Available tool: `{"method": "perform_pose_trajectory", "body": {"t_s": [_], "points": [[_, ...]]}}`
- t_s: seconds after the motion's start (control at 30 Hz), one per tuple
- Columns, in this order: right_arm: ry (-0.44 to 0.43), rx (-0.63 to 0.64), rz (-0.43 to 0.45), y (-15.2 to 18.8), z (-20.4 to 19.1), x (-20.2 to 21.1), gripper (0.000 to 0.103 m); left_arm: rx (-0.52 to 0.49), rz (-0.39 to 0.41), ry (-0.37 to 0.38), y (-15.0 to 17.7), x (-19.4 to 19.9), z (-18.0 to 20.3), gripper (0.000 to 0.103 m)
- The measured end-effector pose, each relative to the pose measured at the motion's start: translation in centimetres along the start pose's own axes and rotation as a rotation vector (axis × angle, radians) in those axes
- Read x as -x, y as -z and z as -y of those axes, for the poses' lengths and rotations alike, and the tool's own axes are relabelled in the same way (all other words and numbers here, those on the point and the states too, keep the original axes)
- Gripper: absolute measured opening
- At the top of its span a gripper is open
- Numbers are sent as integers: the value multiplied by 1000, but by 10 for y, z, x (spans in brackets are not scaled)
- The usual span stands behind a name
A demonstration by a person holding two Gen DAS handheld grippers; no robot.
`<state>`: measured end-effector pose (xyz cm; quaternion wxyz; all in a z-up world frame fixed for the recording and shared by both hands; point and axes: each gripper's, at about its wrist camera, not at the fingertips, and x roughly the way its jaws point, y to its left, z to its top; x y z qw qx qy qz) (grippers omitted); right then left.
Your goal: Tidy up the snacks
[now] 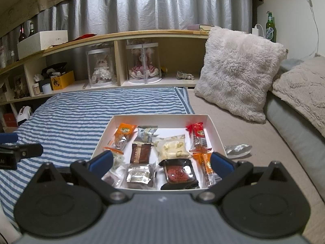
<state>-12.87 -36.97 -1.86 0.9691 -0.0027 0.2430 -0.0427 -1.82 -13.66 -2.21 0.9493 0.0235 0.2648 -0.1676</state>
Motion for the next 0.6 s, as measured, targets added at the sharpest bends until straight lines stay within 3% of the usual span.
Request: {"method": "perform_pose_trajectory", "body": {"t_s": [0.6], "points": [[1,-1,0,0,-1,1,102,-2,-8,-11,3,1,-1,103]]}}
